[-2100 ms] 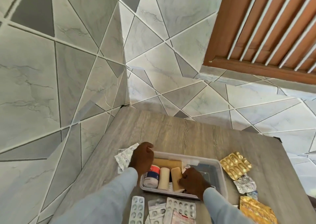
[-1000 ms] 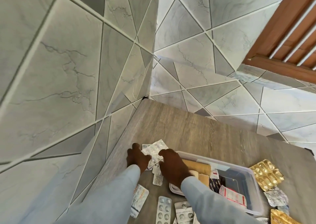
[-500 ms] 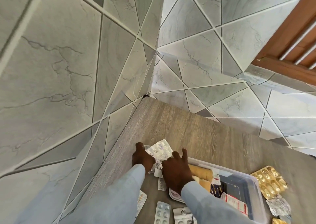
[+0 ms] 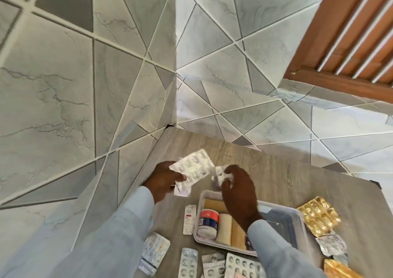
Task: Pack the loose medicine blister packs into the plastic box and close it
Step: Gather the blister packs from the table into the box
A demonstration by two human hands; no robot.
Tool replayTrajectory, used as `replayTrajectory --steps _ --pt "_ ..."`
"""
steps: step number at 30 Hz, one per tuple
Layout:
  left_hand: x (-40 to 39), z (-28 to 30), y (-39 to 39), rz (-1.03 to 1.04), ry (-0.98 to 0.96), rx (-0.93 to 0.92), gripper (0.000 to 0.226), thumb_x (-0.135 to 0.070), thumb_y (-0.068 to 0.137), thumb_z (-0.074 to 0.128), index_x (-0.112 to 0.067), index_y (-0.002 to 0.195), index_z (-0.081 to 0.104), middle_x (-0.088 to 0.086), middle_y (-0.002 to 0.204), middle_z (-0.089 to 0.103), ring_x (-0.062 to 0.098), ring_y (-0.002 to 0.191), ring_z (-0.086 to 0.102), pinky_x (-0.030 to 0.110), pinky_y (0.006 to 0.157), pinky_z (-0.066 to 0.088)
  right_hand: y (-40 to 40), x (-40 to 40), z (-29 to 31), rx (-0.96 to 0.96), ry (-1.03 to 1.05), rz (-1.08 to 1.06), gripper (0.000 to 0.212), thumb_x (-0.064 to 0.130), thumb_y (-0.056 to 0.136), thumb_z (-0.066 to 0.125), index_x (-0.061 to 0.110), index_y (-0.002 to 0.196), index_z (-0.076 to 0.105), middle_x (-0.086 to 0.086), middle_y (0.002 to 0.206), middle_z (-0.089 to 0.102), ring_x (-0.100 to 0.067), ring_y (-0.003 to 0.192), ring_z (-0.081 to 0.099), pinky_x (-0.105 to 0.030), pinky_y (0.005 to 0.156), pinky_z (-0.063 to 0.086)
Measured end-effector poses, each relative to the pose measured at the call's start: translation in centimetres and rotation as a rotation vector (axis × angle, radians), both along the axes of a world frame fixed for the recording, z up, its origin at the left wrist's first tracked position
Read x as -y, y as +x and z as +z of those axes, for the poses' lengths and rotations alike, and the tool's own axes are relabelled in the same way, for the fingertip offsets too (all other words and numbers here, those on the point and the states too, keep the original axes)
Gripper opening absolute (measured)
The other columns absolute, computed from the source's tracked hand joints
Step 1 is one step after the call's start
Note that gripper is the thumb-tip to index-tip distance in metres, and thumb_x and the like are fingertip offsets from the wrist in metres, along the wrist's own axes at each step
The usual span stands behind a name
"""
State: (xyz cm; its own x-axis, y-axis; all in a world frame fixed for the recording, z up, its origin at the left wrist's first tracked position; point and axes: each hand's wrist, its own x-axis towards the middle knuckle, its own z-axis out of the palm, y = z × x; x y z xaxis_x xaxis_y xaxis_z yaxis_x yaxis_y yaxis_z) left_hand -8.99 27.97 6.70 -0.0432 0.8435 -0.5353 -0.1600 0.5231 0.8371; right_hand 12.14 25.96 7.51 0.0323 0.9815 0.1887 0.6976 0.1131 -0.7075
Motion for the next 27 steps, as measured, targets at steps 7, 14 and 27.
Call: replayTrajectory --steps 7,14,27 --pt "2.2 1.1 13.8 -0.431 0.186 -0.284 0.052 0.012 0.065 0.073 -0.017 0.106 0.059 0.007 0.1 0.062 0.017 0.081 0.059 0.019 0.053 0.047 13.7 2.5 1.9 -0.086 0.049 -0.156 0.024 0.017 0.075 0.044 0.014 0.089 0.063 -0.006 0.093 0.061 -0.02 0.086 0.056 -0.029 0.081 0.041" --pt "4.8 -2.5 24.6 -0.571 0.168 -0.493 0.052 0.01 0.069 0.07 -0.019 0.111 0.059 -0.002 0.11 0.052 0.017 0.088 0.055 0.019 0.057 0.044 21.9 6.6 -1.3 -0.002 -0.172 -0.138 0.025 0.02 0.074 0.077 0.018 0.095 0.066 0.002 0.094 0.062 -0.012 0.091 0.056 -0.024 0.084 0.04" --pt "6.4 -2.9 24.4 -0.796 0.332 -1.024 0.055 -0.008 0.09 0.054 -0.028 0.139 0.042 0.001 0.144 0.043 0.021 0.133 0.042 0.029 0.112 0.032 21.1 7.3 -4.4 0.479 -0.306 0.202 0.025 0.024 0.087 0.053 0.02 0.11 0.062 -0.005 0.12 0.061 -0.026 0.114 0.056 -0.036 0.094 0.045"
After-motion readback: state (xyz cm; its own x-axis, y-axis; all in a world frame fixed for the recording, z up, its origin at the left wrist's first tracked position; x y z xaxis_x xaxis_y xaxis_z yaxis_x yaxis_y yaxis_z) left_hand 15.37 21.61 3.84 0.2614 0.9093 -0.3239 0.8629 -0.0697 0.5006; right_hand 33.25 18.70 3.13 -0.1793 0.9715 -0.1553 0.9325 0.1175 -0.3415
